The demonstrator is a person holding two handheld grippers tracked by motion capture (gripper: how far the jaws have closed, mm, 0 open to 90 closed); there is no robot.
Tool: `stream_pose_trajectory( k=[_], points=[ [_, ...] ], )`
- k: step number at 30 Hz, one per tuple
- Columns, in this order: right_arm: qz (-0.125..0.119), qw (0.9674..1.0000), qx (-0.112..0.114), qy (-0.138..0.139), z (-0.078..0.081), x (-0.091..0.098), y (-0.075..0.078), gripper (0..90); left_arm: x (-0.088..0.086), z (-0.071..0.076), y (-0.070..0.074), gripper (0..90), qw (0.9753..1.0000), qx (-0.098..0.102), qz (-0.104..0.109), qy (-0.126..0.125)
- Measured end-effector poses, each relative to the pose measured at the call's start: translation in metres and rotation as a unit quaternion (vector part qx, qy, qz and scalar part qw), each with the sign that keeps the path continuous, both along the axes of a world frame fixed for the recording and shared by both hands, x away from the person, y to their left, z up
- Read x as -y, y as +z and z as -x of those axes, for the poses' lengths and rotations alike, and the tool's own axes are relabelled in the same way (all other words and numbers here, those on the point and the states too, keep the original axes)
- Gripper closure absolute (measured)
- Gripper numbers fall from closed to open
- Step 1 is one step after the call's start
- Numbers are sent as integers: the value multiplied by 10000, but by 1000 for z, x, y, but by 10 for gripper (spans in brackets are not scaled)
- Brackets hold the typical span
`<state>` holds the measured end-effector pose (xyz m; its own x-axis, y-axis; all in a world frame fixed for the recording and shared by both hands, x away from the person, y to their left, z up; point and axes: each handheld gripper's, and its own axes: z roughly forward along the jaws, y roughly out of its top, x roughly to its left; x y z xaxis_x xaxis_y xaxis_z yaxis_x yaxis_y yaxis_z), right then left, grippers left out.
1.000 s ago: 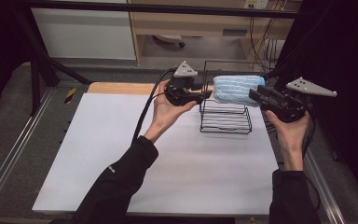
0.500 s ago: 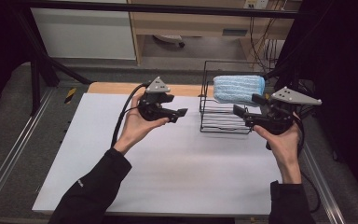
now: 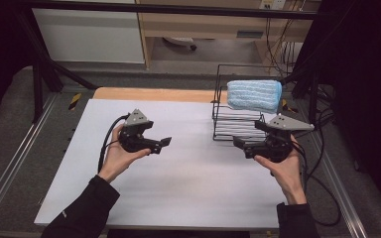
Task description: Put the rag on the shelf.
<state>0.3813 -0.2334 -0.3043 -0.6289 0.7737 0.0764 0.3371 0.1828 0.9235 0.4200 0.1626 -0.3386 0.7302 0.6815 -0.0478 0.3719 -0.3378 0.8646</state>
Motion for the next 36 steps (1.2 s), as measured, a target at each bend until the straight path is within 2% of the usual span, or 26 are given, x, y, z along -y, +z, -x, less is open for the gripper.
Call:
stream_pose_trajectory(
  k=[4,9,10,11,13,19,22,27,36],
  points=[
    [-28,9998,-178,99,3,0,-22,9,-17,10,-16,92,9999,-21,59,89],
    [-202,9987,-440,172,7,4,-52,7,-35,25,-37,92,9999,-82,32,118],
    [-216,9981,-543,189,9,7,-64,7,-39,27,-41,92,9999,-83,10,116],
    [-216,9981,-543,189,9,7,-64,7,-43,30,-45,92,9999,-94,-5,127],
    [-256,9974,-653,152,11,10,-76,7,-51,34,-53,92,9997,-120,-3,189],
    [-100,9959,-881,186,18,21,-102,7,-74,45,-71,92,9992,-143,-207,323],
    [-74,9954,-927,223,22,27,-112,7,-84,48,-80,92,9989,-194,-173,381],
    [-76,9948,-987,244,28,37,-125,7,-95,52,-93,91,9982,-285,-324,426],
    [22,9945,-1026,229,31,44,-132,7,-103,59,-106,90,9976,-399,-328,451]
  ],
)
